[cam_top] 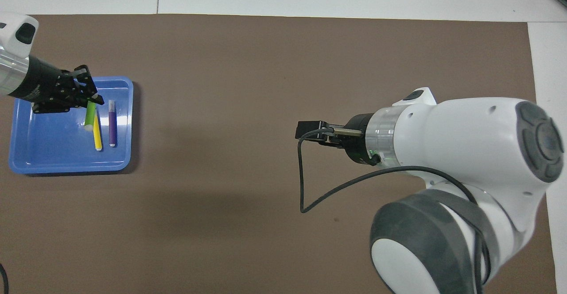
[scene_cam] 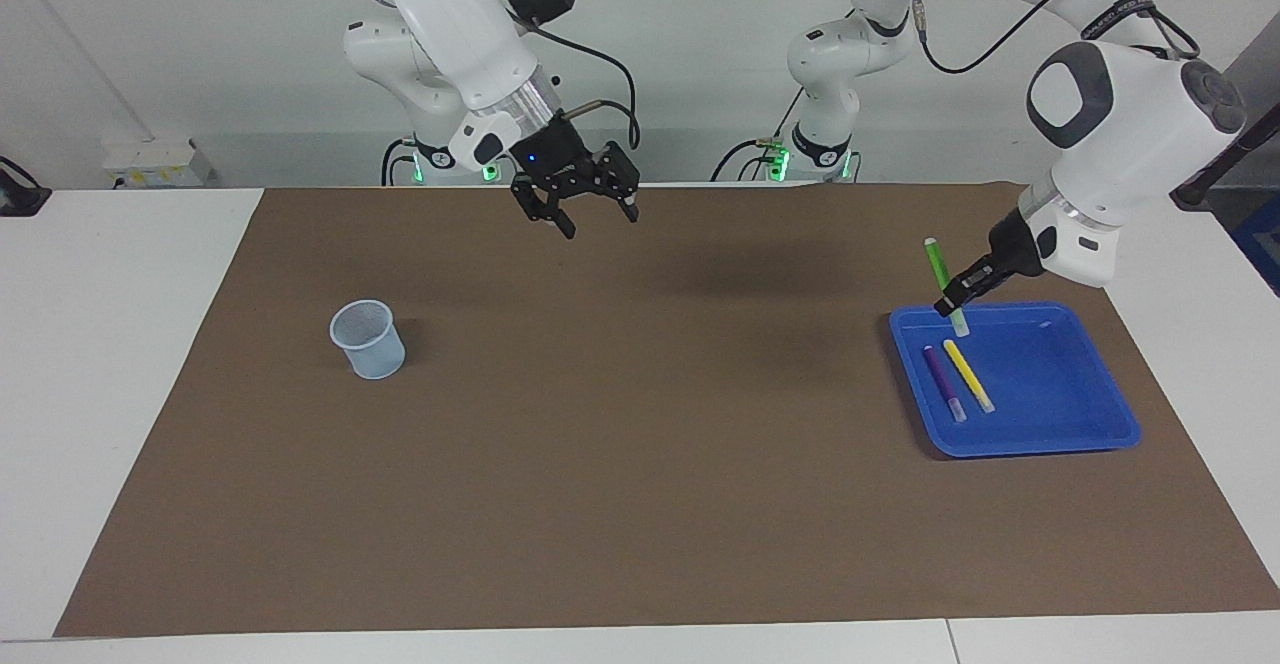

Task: Right arm passes pens to left for tray arrangement
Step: 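Carry the green pen to the tray with the left gripper while the right gripper withdraws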

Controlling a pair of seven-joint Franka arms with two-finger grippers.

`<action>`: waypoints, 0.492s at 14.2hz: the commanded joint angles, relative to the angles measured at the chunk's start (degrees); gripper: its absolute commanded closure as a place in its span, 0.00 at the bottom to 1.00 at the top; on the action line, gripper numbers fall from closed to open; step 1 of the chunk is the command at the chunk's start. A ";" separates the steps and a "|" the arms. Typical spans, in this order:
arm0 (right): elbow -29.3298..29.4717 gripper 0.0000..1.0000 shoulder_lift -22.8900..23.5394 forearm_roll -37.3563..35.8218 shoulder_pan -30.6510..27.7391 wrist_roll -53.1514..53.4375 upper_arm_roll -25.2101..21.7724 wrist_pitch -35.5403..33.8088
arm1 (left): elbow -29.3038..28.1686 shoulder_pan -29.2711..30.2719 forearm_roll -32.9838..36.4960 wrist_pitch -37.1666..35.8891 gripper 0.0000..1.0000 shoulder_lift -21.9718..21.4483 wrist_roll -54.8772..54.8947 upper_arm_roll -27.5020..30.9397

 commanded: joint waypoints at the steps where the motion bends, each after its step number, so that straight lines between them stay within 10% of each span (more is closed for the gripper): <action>1: 0.91 0.00 -2.44 -0.98 -3.07 -4.12 -0.28 -5.42 | -0.52 3.14 2.31 -2.34 0.94 -1.60 5.74 -0.48; 7: 3.20 0.00 -2.62 -4.04 -3.51 -6.15 -1.96 -9.30 | -0.96 7.45 3.71 -3.93 0.94 -2.57 15.85 -0.22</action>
